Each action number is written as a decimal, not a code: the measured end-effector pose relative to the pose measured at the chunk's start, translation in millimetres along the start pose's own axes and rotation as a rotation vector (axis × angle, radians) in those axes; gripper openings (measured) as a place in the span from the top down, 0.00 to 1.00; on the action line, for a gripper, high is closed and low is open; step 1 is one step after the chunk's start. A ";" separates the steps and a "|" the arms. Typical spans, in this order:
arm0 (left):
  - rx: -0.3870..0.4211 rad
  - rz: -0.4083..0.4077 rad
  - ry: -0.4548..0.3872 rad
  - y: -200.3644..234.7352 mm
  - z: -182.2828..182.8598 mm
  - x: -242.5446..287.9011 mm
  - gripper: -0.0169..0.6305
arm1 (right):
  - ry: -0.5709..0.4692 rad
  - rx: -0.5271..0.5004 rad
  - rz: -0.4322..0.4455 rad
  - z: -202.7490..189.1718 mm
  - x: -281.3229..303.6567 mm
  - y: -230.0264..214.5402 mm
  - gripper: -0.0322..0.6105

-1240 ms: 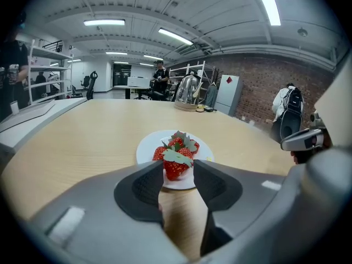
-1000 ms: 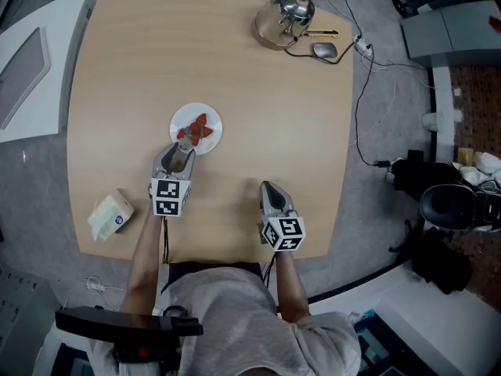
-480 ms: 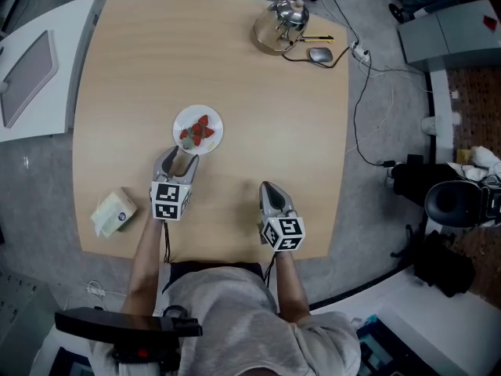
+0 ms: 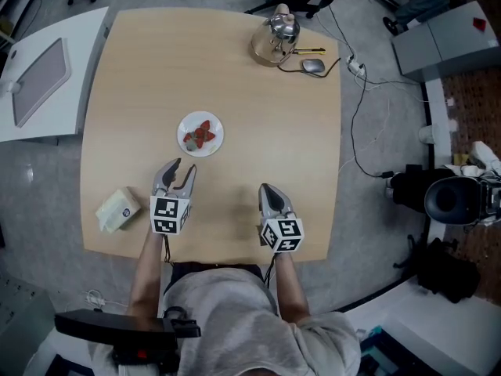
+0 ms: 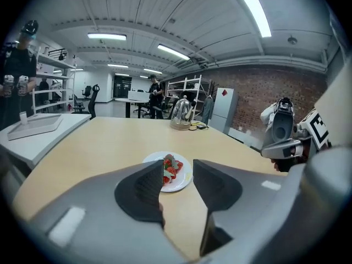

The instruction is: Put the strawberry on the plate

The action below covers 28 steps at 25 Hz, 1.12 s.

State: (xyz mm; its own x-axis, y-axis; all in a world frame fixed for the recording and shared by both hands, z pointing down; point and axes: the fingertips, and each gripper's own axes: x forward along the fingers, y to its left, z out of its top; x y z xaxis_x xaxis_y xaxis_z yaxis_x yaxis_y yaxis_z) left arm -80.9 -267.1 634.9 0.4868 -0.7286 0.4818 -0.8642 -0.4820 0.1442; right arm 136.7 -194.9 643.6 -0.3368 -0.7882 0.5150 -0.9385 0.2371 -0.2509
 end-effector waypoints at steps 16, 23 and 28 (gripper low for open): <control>0.047 0.021 -0.110 -33.7 32.3 -74.2 0.82 | -0.127 -0.061 0.035 35.4 -38.7 24.5 0.94; 0.056 0.035 -0.166 -43.4 43.6 -102.7 0.84 | -0.195 -0.097 0.043 52.2 -53.9 34.6 0.94; 0.077 0.057 -0.213 -53.1 53.7 -126.6 0.86 | -0.228 -0.109 0.052 59.8 -70.4 40.2 0.94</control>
State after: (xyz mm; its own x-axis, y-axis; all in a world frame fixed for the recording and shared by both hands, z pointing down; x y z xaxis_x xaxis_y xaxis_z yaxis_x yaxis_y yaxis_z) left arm -89.8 -175.5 519.8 0.4603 -0.8380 0.2930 -0.8828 -0.4670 0.0512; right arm 127.2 -163.9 548.2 -0.3706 -0.8781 0.3027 -0.9272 0.3307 -0.1757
